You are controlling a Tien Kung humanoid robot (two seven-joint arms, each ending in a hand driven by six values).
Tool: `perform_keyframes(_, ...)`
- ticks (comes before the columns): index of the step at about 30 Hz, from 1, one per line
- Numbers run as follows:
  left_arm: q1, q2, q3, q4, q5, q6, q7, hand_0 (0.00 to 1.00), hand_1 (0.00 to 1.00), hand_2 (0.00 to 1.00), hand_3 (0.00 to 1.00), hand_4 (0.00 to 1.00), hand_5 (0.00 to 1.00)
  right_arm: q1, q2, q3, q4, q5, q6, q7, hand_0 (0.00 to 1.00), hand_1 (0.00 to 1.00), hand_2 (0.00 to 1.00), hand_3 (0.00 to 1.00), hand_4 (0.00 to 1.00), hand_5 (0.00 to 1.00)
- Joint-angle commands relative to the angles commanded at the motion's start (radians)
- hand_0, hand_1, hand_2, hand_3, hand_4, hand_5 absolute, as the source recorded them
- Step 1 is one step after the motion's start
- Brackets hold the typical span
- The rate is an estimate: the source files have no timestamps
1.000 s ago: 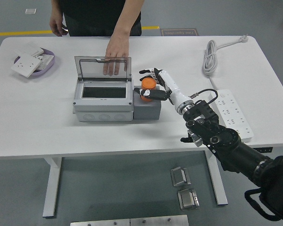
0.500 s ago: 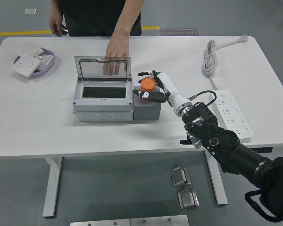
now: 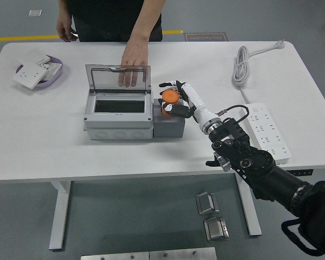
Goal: Pick up the cylinder from the cube,place it in the box,flap close box
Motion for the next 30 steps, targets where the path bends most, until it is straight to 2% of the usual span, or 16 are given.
perform_keyframes(1,0.000,0.000,0.000,0.000,-0.001,0.000,-0.001,0.565,0.575,0.507,0.545,0.405,0.002,0.000,0.000,-0.001,0.001,0.002,0.000,0.000,0.763,0.679,0.595,0.626,0.138,0.002)
perform_keyframes(12,-0.003,0.000,0.003,0.000,-0.008,0.003,-0.008,0.570,0.579,0.509,0.548,0.419,0.002,-0.005,0.000,-0.017,0.005,0.019,-0.003,-0.001,0.759,0.661,0.593,0.583,0.103,0.002)
perform_keyframes(13,-0.003,-0.001,0.001,0.000,-0.007,0.004,-0.009,0.580,0.584,0.514,0.551,0.438,0.002,-0.005,0.000,-0.017,0.006,0.019,-0.003,-0.001,0.719,0.652,0.587,0.572,0.054,0.002)
perform_keyframes(16,-0.003,-0.001,0.000,0.000,-0.006,0.006,-0.011,0.580,0.584,0.514,0.551,0.438,0.002,-0.003,0.000,-0.015,0.006,0.016,-0.006,-0.002,0.719,0.652,0.587,0.572,0.054,0.002)
perform_keyframes(18,-0.002,-0.001,0.001,0.000,-0.008,0.007,-0.012,0.580,0.584,0.514,0.551,0.438,0.002,-0.001,0.000,-0.011,0.007,0.012,-0.008,-0.003,0.719,0.652,0.587,0.572,0.054,0.002)
perform_keyframes(19,-0.002,-0.001,0.001,0.000,-0.008,0.007,-0.013,0.587,0.589,0.521,0.557,0.447,0.002,0.001,0.000,-0.009,0.008,0.010,-0.009,-0.003,0.685,0.645,0.585,0.561,0.043,0.002)
perform_keyframes(30,0.000,-0.003,-0.002,0.000,-0.009,0.010,-0.015,0.588,0.589,0.519,0.555,0.450,0.002,0.027,0.000,0.045,0.038,-0.023,-0.024,-0.016,0.662,0.641,0.581,0.557,0.026,0.002)
